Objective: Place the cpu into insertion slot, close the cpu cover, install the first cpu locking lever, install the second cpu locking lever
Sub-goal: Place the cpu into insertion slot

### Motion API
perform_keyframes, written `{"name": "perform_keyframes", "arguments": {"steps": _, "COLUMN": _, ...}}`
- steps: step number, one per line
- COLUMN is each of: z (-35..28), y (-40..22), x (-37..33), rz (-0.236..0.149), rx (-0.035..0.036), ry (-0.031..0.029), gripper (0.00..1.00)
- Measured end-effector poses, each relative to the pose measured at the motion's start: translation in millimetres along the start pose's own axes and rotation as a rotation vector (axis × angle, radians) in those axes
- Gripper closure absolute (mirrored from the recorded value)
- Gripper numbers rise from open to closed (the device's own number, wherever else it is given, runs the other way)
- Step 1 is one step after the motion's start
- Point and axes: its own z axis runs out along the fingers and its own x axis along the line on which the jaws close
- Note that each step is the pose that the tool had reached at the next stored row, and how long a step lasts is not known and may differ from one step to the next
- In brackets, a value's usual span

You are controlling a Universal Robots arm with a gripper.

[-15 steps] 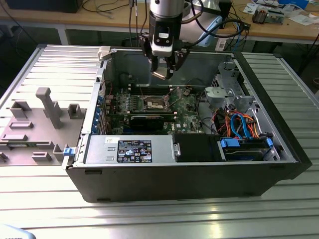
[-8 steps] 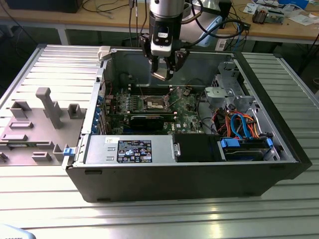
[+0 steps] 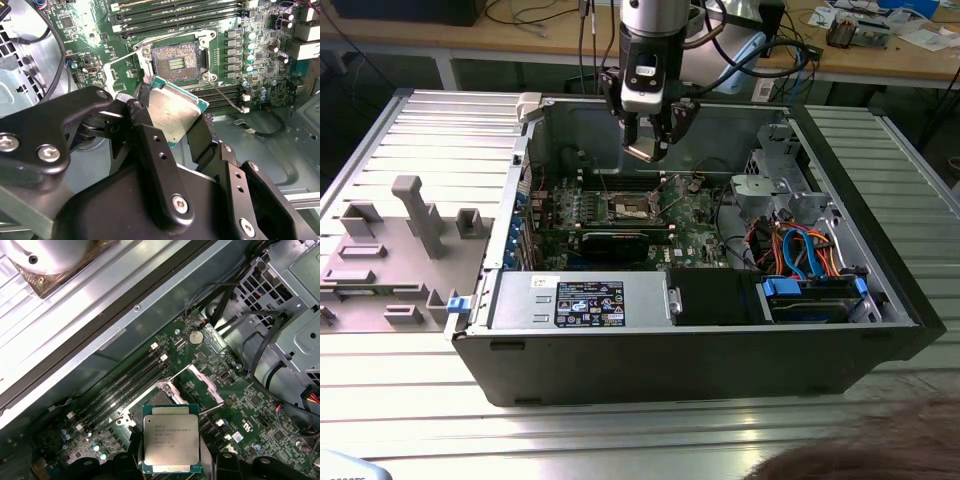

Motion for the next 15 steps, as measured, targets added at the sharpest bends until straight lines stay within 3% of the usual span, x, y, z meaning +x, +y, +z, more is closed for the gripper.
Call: {"name": "perform_keyframes", "arguments": {"steps": 15, "z": 0.3, "y": -0.1, "x": 0.0, "rz": 0.03, "rx": -0.0001, "ry": -0.0018, "gripper": 0.46}}
